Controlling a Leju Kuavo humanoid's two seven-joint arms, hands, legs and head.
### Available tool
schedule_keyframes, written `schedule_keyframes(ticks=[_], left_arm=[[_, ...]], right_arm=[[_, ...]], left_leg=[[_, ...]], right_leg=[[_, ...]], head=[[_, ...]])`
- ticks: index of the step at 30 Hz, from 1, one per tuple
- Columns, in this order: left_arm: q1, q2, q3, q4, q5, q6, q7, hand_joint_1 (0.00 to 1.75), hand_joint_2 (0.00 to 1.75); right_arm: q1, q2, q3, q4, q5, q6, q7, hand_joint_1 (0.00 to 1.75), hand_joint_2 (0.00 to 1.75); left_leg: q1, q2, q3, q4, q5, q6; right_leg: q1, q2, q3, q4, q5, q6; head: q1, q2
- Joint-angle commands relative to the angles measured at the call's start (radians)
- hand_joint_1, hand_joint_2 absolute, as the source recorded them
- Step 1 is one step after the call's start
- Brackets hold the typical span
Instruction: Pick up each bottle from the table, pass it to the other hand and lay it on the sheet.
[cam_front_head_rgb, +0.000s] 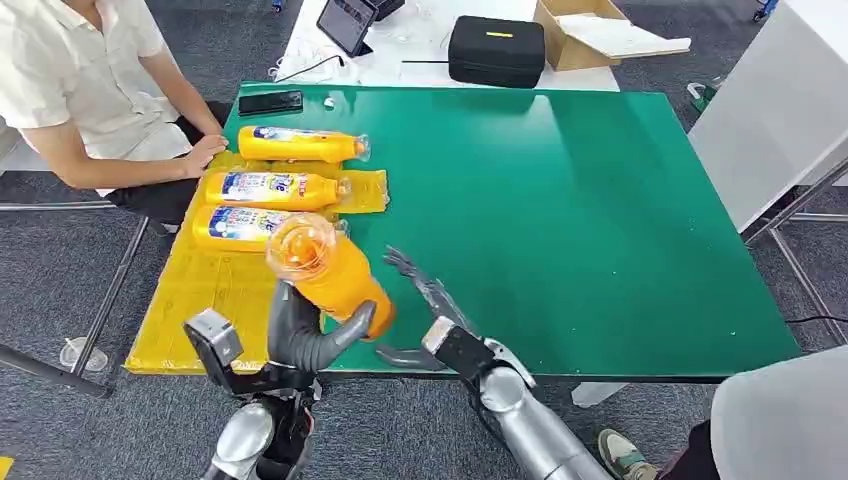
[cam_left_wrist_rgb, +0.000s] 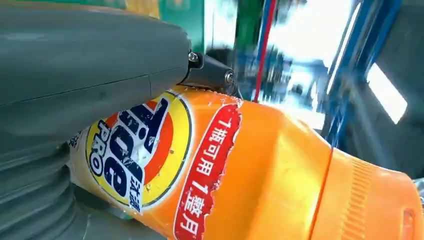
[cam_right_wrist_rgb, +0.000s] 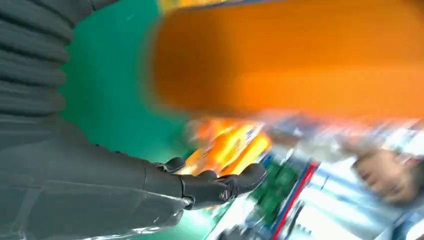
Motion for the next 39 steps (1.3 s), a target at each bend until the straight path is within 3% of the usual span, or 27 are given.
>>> schedule_keyframes(ticks=[1, 7, 10, 14, 15, 18, 21, 22, 25, 28, 35, 39], left_arm=[[0.01, 0.041, 0.005, -0.036, -0.017, 0.01, -0.001, 1.75, 1.75], [0.009, 0.039, 0.004, -0.034, -0.017, 0.01, -0.001, 1.75, 1.75], [0.044, 0.047, 0.029, -0.073, -0.114, 0.11, 0.006, 1.75, 1.75], [0.057, 0.053, 0.038, -0.09, -0.123, 0.123, 0.008, 1.75, 1.75], [0.137, 0.045, 0.107, -0.174, -0.087, 0.14, 0.025, 1.75, 1.75], [0.14, 0.031, 0.118, -0.175, -0.073, 0.167, 0.032, 1.75, 1.75], [0.092, 0.06, 0.098, -0.114, -0.23, 0.316, 0.058, 1.75, 1.75], [0.031, 0.115, 0.041, -0.023, -0.501, 0.521, 0.147, 1.75, 1.75], [-0.096, 0.172, 0.029, 0.231, -0.881, 0.591, 0.255, 1.75, 1.75], [-0.172, 0.18, 0.054, 0.379, -0.898, 0.488, 0.281, 1.75, 1.75], [-0.289, 0.209, 0.09, 0.604, -0.964, 0.416, 0.323, 1.75, 1.75], [-0.357, 0.194, 0.027, 0.783, -1.068, 0.408, 0.305, 1.75, 1.75]], right_arm=[[0.014, -0.001, -0.059, 0.064, 0.004, -0.007, -0.007, 0.0, 0.0], [0.013, 0.001, -0.059, 0.063, 0.006, -0.007, -0.006, 0.0, 0.0], [0.084, 0.001, -0.159, 0.036, 0.012, -0.095, 0.01, 0.0, 0.0], [0.107, -0.002, -0.184, 0.026, 0.022, -0.131, 0.003, 0.0, 0.0], [0.251, -0.022, -0.361, -0.038, 0.117, -0.406, -0.07, 0.0, 0.0], [0.292, -0.039, -0.359, -0.124, 0.058, -0.517, -0.07, 0.0, 0.0], [0.338, -0.053, -0.317, -0.291, 0.029, -0.707, -0.07, 0.0, 0.0], [0.352, 0.003, -0.393, -0.387, 0.096, -0.707, -0.07, 0.0, 0.0], [0.307, 0.001, -0.336, -0.339, 0.043, -0.707, -0.07, 0.0, 0.0], [0.283, -0.028, -0.248, -0.319, -0.033, -0.707, -0.07, 0.0, 0.0], [0.293, -0.031, -0.22, -0.353, -0.014, -0.707, -0.07, 0.0, 0.0], [0.28, -0.059, -0.146, -0.334, -0.053, -0.707, -0.07, 0.0, 0.0]], left_leg=[[0.0, 0.003, 0.005, 0.0, -0.002, 0.001], [0.0, 0.002, 0.006, -0.001, -0.002, 0.001], [0.0, 0.001, 0.003, -0.001, -0.001, 0.001], [0.0, 0.001, 0.006, -0.001, -0.002, 0.001], [0.0, -0.001, 0.006, -0.002, -0.001, 0.001], [0.0, -0.002, 0.006, -0.001, -0.003, 0.001], [-0.001, -0.002, 0.005, 0.0, -0.005, 0.001], [-0.001, -0.001, 0.002, 0.0, -0.003, 0.001], [-0.002, 0.0, 0.005, -0.002, -0.002, 0.0], [-0.001, 0.001, 0.009, -0.004, -0.001, 0.0], [0.001, 0.004, 0.008, -0.002, 0.0, -0.001], [0.0, 0.005, 0.009, -0.002, 0.0, -0.001]], right_leg=[[0.0, 0.002, 0.004, 0.0, -0.001, -0.001], [0.0, 0.001, 0.005, -0.001, -0.001, -0.002], [0.0, 0.0, 0.003, -0.001, -0.001, -0.001], [0.0, 0.0, 0.005, -0.001, -0.002, -0.002], [0.0, -0.002, 0.006, -0.002, -0.002, -0.001], [0.0, -0.003, 0.007, -0.001, -0.004, -0.001], [-0.001, -0.003, 0.005, 0.001, -0.004, -0.001], [-0.001, -0.003, 0.002, 0.001, -0.003, -0.001], [-0.001, -0.002, 0.004, 0.0, -0.002, -0.002], [0.0, -0.001, 0.006, -0.003, 0.0, -0.004], [0.001, 0.002, 0.004, -0.001, 0.002, -0.005], [0.001, 0.001, 0.006, -0.001, 0.001, -0.005]], head=[[0.0, 0.0], [0.0, 0.0], [0.0, 0.0], [0.0, 0.0], [0.0, 0.0], [0.0, 0.0], [0.0, 0.0], [0.0, 0.0], [0.0, 0.0], [0.0, 0.0], [0.0, 0.0], [0.0, 0.0]])
